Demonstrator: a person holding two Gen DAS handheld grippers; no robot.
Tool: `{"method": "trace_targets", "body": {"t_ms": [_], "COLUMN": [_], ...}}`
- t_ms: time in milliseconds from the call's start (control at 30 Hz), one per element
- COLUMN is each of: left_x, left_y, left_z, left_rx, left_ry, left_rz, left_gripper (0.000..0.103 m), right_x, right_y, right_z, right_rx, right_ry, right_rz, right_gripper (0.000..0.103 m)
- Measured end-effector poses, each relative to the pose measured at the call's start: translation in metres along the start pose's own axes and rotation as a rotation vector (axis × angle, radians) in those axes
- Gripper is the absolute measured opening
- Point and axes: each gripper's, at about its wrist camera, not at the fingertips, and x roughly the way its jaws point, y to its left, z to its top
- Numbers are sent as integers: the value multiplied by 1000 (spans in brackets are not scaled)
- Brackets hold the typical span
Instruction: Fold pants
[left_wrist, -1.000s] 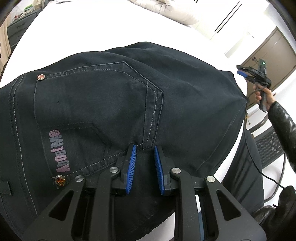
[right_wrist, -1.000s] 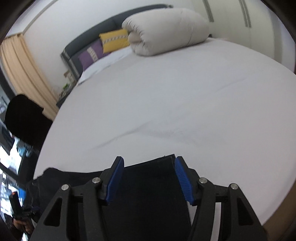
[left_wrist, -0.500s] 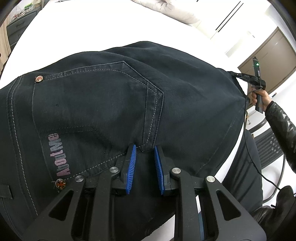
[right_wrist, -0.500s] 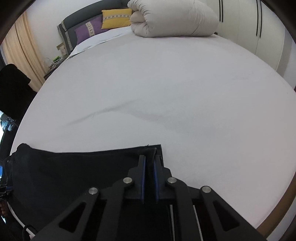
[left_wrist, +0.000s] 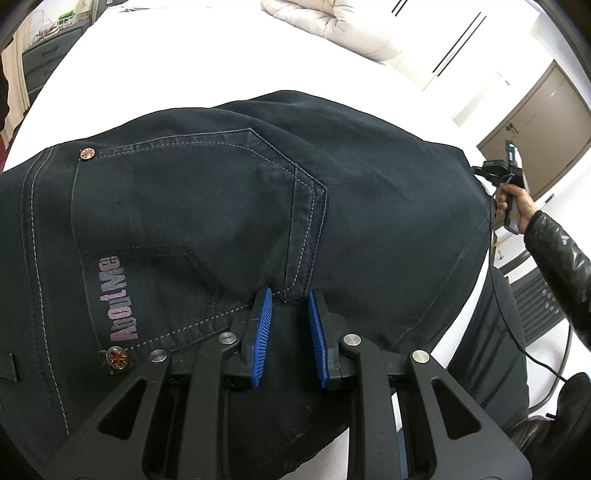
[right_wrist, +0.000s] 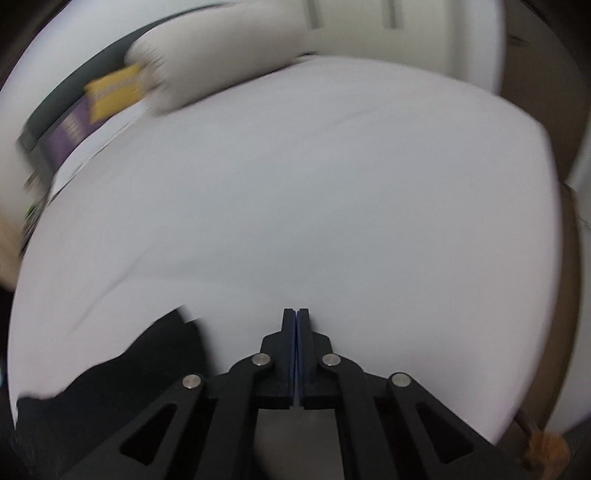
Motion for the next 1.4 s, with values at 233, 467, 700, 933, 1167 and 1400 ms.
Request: {"method": "trace_targets", "body": {"t_ms": [233, 467, 700, 933, 1167, 1400], "left_x": [-2, -4, -8, -13, -13, -19], "left_y": [2, -1, -6, -5, -2, 6], "left_z": [-10, -13, -14, -16, -19, -21], "left_rx": [-11, -14, -12, -27, -41, -56], "left_ry": [-25, -26, -21, -34, -48, -54], "left_rz": [9, 25, 32, 15, 11, -11], "left_gripper": [20, 20, 20, 20, 20, 20], "right_x": [-101, -115, -55, -114, -140, -101], "right_y": [34, 144, 117, 56, 150, 196], "right_z": [-35, -151, -163, -147, -210, -237], "right_rx": [-37, -73, 159, 208, 251, 387], "right_ry": [-16, 244, 377, 189, 383, 581], "right_rz": [449, 861, 720, 535, 937, 957], "right_gripper": [13, 14, 0, 54, 72, 59]}}
